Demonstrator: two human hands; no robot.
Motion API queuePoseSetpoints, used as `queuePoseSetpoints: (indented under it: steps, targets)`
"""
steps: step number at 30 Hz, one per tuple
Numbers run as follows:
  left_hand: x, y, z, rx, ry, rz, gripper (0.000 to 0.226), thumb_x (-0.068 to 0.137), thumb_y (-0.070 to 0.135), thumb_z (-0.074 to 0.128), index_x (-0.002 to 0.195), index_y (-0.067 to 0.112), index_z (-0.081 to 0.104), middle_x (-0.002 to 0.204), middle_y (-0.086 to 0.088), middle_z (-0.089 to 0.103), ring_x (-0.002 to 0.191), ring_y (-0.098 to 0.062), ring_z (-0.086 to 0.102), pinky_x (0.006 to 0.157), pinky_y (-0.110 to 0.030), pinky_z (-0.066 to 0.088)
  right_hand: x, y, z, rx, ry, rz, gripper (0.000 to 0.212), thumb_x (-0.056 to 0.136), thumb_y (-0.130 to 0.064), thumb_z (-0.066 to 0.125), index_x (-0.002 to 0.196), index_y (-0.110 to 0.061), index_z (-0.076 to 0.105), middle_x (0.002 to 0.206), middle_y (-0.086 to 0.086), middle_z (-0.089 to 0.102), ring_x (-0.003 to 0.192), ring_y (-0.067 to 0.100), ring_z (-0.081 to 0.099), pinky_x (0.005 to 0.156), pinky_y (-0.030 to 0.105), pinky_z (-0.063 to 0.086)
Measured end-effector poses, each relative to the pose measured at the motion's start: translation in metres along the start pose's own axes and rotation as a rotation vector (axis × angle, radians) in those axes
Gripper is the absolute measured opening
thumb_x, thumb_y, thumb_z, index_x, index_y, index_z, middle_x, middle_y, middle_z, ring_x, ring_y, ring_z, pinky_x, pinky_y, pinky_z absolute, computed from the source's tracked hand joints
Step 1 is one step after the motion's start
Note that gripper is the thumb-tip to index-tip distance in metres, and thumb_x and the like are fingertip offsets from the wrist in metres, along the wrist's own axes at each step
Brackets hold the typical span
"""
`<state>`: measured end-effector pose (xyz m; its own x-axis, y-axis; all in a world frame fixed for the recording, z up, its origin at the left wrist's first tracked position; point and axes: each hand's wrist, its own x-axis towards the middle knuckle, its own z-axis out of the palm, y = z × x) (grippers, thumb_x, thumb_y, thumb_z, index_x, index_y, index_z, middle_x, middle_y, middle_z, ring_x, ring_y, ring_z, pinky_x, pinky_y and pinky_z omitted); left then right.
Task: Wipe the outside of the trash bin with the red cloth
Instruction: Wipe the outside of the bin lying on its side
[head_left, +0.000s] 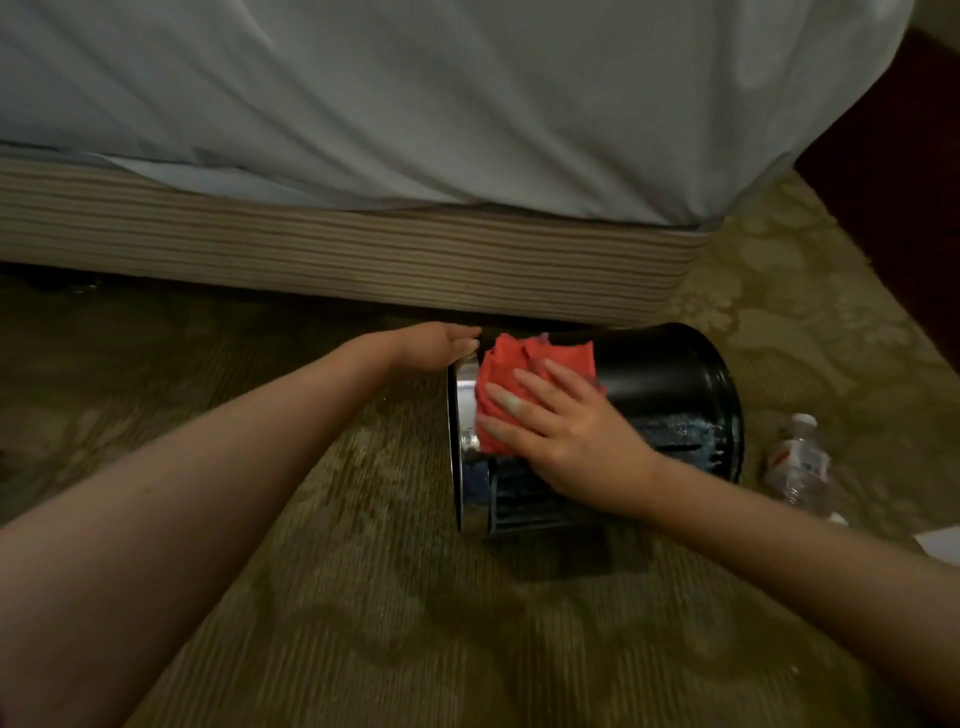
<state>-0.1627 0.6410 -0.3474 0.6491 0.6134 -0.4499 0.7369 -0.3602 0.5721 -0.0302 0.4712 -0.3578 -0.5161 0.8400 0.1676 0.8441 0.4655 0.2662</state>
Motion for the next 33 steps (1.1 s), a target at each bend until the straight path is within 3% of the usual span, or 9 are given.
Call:
queuePoseSetpoints:
  steps: [3,9,12,16,19,22,25,30,33]
  targets:
    - [0.000,-0.001,-0.001,0.005,0.019,0.015,0.045,0.101,0.027,0.033,0.145,0.018,0.029,0.149,-0.007,0.033,0.137,-0.022,0.030,0.110,-0.034,0.022,-0.044,0.049,-0.004,-0.023,-0.062,0.023,0.058,0.067,-0.020,0.079,0.122,-0.016,0.063,0.129,0.012,0.058,0.117,0.038,0.055,0.095,0.062,0.041]
    - [-0.007,-0.002,-0.002,0.160,0.102,0.068,0.043,0.100,0.030,0.035,0.141,0.020,0.037,0.141,-0.007,0.043,0.132,-0.024,0.037,0.113,-0.046,0.024,-0.070,0.061,-0.006,0.178,-0.206,0.305,0.056,0.091,-0.056,0.029,0.134,-0.027,0.050,0.145,0.004,0.042,0.136,0.033,0.032,0.109,0.060,0.024]
    - [-0.018,0.002,-0.004,0.318,0.118,0.141,0.044,0.095,0.038,0.042,0.134,0.019,0.045,0.134,-0.004,0.048,0.127,-0.023,0.042,0.110,-0.048,0.027,-0.065,0.065,-0.006,0.250,-0.170,0.367,0.048,0.092,-0.052,0.033,0.129,-0.031,0.055,0.144,-0.001,0.042,0.138,0.031,0.029,0.108,0.061,0.021]
    - [-0.025,0.006,0.002,0.507,-0.036,0.117,0.080,0.086,0.052,0.053,0.146,0.012,0.020,0.156,-0.005,0.014,0.143,-0.021,0.013,0.115,-0.049,0.011,-0.052,0.080,-0.007,0.321,-0.224,0.520,0.061,0.083,-0.065,0.024,0.137,-0.041,0.041,0.154,-0.004,0.023,0.144,0.024,0.013,0.113,0.053,0.008]
    - [-0.021,0.003,0.000,0.472,-0.029,0.117,0.082,0.084,0.052,0.055,0.146,0.013,0.018,0.157,-0.003,0.008,0.144,-0.019,0.009,0.115,-0.049,0.005,-0.045,0.082,0.000,0.251,-0.270,0.602,0.053,0.092,-0.054,0.029,0.142,-0.039,0.031,0.155,-0.001,0.023,0.142,0.023,0.017,0.113,0.048,0.011]
    - [-0.018,0.001,-0.005,0.385,-0.025,0.120,0.081,0.083,0.050,0.057,0.145,0.014,0.021,0.155,-0.003,0.018,0.141,-0.022,0.021,0.115,-0.046,0.009,-0.035,0.076,0.005,0.188,-0.190,0.551,0.043,0.096,-0.038,0.043,0.138,-0.029,0.045,0.146,0.007,0.041,0.134,0.031,0.035,0.105,0.048,0.025]
    - [-0.015,0.001,-0.007,0.300,-0.026,0.123,0.076,0.081,0.047,0.062,0.140,0.010,0.031,0.146,-0.007,0.034,0.131,-0.025,0.036,0.110,-0.040,0.025,-0.017,0.061,0.005,0.142,-0.180,0.485,0.041,0.093,-0.027,0.052,0.134,-0.024,0.051,0.140,0.011,0.048,0.127,0.036,0.043,0.099,0.048,0.030]
    - [-0.012,0.000,-0.008,0.189,-0.035,0.097,0.076,0.080,0.042,0.066,0.139,0.008,0.032,0.122,-0.002,0.044,0.104,-0.012,0.038,0.081,-0.021,0.037,0.025,0.023,0.007,0.159,-0.172,0.381,0.045,0.088,-0.020,0.053,0.134,-0.021,0.051,0.141,0.009,0.048,0.125,0.038,0.044,0.097,0.048,0.029]
    - [-0.010,-0.003,-0.007,0.152,-0.029,0.084,0.083,0.080,0.044,0.066,0.144,0.012,0.024,0.144,-0.004,0.037,0.121,-0.017,0.040,0.096,-0.027,0.034,0.023,0.029,0.006,0.112,-0.199,0.318,0.044,0.092,-0.033,0.049,0.136,-0.027,0.048,0.145,0.003,0.043,0.129,0.030,0.041,0.101,0.049,0.028]
